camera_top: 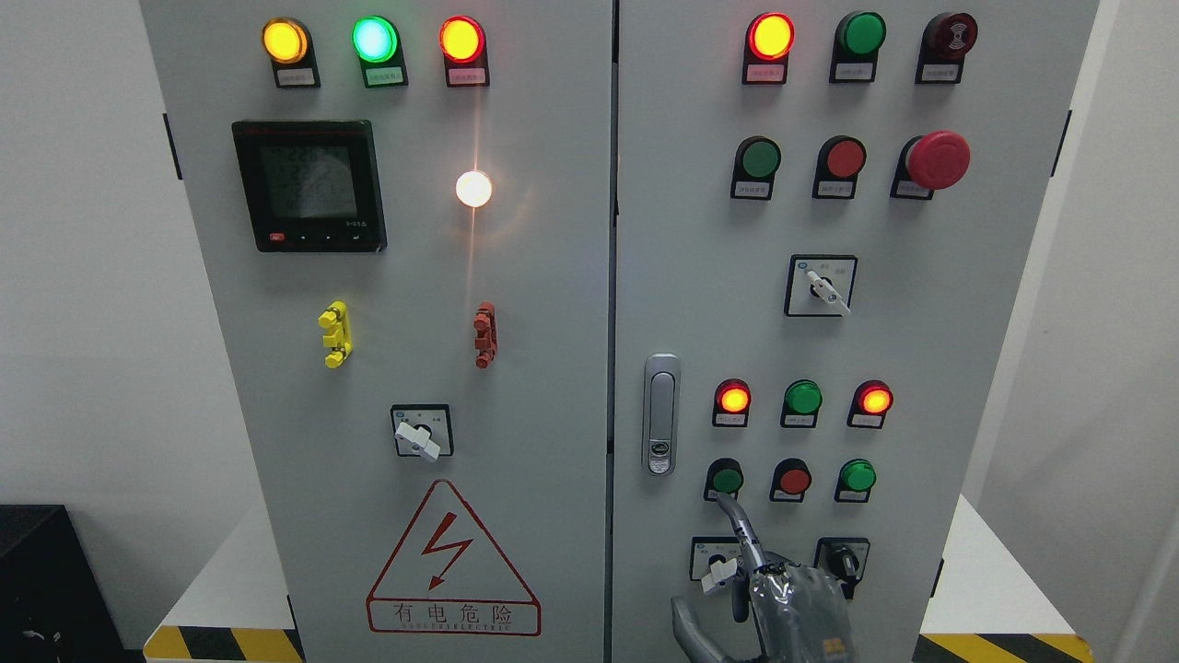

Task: Press green start button
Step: 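Withdraw the right hand downward away from the button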

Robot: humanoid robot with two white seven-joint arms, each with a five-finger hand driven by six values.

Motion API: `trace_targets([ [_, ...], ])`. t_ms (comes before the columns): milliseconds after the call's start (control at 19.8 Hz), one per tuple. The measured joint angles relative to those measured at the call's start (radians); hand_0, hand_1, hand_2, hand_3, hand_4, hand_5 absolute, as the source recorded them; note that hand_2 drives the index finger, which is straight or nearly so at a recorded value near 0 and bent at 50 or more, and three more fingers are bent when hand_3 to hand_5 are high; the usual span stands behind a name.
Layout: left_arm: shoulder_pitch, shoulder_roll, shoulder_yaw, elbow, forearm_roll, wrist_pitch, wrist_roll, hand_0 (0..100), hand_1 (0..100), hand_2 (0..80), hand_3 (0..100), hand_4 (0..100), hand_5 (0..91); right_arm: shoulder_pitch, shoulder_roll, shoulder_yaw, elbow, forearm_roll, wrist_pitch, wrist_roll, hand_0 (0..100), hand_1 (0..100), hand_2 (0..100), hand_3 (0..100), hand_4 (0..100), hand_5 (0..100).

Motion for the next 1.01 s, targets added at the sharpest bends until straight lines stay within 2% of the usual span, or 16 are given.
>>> trace_targets([
  [151, 0.0, 0.0, 0.0, 0.0, 0.0, 0.0, 0.0, 12, 56, 0.0, 0, 0, 0.0, 0.045, 0.0, 0.001, -0.035, -0.067, -0.01, 0.0, 40, 28, 0, 66, 64, 68],
  [303, 0.0, 0.0, 0.0, 0.0, 0.0, 0.0, 0.0, 12, 56, 0.0, 0, 0, 0.0, 0.077, 0.0, 0.002, -0.074, -0.139, -0.011, -0.001, 30, 25, 0, 49, 51, 54],
  [353, 0.0, 0.0, 0.0, 0.0, 0.0, 0.0, 0.0, 12, 56, 0.0, 0, 0, 0.0, 0.092, 0.0, 0.002, -0.084, -0.162, -0.011, -0.002, 24, 24, 0, 42, 45, 48],
  [454, 0.0, 0.0, 0.0, 0.0, 0.0, 0.0, 0.0, 12, 56, 0.0, 0, 0, 0.0, 0.12, 0.0, 0.002, -0.107, -0.211, -0.01, -0.002, 16, 22, 0, 35, 37, 40],
  [504, 0.0, 0.0, 0.0, 0.0, 0.0, 0.0, 0.0, 12, 56, 0.0, 0, 0, 0.0, 0.134, 0.0, 0.003, -0.117, -0.236, -0.01, -0.002, 9, 22, 0, 31, 33, 36],
  [605, 0.0, 0.0, 0.0, 0.0, 0.0, 0.0, 0.0, 12, 56, 0.0, 0, 0, 0.0, 0.16, 0.0, 0.003, -0.134, -0.298, -0.01, 0.002, 0, 20, 0, 26, 27, 30],
  [1008, 0.0, 0.0, 0.0, 0.0, 0.0, 0.0, 0.0, 12, 56, 0.0, 0, 0, 0.0, 0.235, -0.002, 0.005, -0.18, -0.575, -0.01, 0.096, 0, 9, 0, 11, 6, 1],
])
